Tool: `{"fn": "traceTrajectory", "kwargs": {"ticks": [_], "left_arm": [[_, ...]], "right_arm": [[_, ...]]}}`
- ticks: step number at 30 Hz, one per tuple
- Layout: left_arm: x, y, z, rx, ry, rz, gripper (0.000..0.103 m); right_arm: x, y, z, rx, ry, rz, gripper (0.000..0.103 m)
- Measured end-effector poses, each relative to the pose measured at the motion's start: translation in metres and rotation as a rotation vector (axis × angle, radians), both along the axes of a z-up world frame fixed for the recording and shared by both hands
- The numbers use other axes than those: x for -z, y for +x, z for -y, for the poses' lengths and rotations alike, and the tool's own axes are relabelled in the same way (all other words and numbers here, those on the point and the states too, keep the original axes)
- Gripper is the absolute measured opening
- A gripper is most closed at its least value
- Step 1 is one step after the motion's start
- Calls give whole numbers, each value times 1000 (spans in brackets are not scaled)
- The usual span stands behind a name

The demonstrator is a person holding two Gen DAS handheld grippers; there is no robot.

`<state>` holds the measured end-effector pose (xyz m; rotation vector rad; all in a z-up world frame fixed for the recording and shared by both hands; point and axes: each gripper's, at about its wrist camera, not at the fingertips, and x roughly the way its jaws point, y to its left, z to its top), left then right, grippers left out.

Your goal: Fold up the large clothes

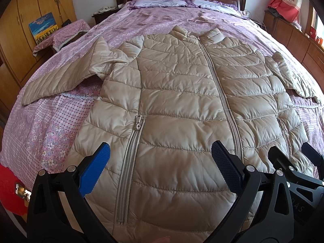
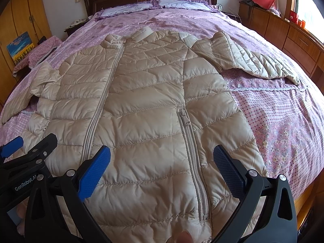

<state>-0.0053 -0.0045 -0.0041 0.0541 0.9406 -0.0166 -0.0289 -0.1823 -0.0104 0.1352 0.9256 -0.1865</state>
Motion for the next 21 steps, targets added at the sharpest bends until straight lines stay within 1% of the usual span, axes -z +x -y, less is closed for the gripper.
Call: {"fn": "traceTrajectory", "kwargs": {"ticks": [13, 16, 21], "left_arm": [[-4, 2, 3, 7, 8, 5, 100], [-7, 5, 7, 10, 11, 6, 100], [-14, 12, 14, 19, 16, 12, 100]], "right_arm": [[-2, 1, 4, 0, 6, 5, 98], [-6, 3, 13, -6, 19, 7, 98], [-14, 11, 36, 21, -7, 11, 98]]}}
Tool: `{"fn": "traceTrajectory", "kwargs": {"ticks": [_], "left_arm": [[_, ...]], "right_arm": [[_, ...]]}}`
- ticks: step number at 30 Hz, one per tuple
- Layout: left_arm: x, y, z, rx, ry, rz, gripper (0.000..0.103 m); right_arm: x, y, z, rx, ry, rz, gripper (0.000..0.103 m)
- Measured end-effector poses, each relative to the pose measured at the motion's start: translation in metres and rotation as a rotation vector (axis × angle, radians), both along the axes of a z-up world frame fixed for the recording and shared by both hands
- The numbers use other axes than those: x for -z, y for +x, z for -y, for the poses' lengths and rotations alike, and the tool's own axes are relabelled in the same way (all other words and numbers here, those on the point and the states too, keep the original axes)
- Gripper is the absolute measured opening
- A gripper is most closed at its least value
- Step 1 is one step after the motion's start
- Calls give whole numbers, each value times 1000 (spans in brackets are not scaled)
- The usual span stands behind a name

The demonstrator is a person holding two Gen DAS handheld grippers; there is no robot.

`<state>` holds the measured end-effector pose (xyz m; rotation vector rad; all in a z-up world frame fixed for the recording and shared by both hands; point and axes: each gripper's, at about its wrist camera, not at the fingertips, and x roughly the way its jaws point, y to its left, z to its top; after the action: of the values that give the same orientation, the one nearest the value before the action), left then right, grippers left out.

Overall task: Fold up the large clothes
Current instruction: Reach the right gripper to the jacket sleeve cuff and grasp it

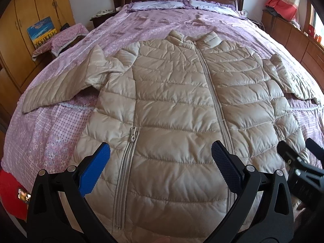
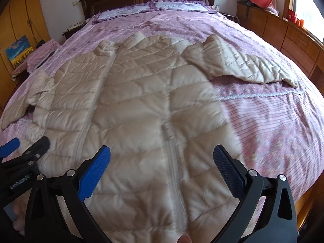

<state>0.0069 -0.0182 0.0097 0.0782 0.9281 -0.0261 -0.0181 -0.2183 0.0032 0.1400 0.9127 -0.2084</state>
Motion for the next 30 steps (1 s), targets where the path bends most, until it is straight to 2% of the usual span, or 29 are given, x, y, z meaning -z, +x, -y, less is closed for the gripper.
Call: {"fn": "traceTrajectory", "kwargs": {"ticks": [8, 17, 26, 30], "left_arm": [[-11, 12, 14, 18, 16, 13, 100], [-10, 22, 35, 48, 28, -6, 100], [-5, 31, 53, 66, 56, -24, 100], [-1, 37, 58, 69, 61, -36, 100]], "right_arm": [[-11, 14, 63, 77, -77, 22, 98], [-20, 32, 162, 209, -125, 21, 98], [-5, 65, 263, 363, -61, -7, 98], [1, 84, 292, 406, -40, -22, 98]]}}
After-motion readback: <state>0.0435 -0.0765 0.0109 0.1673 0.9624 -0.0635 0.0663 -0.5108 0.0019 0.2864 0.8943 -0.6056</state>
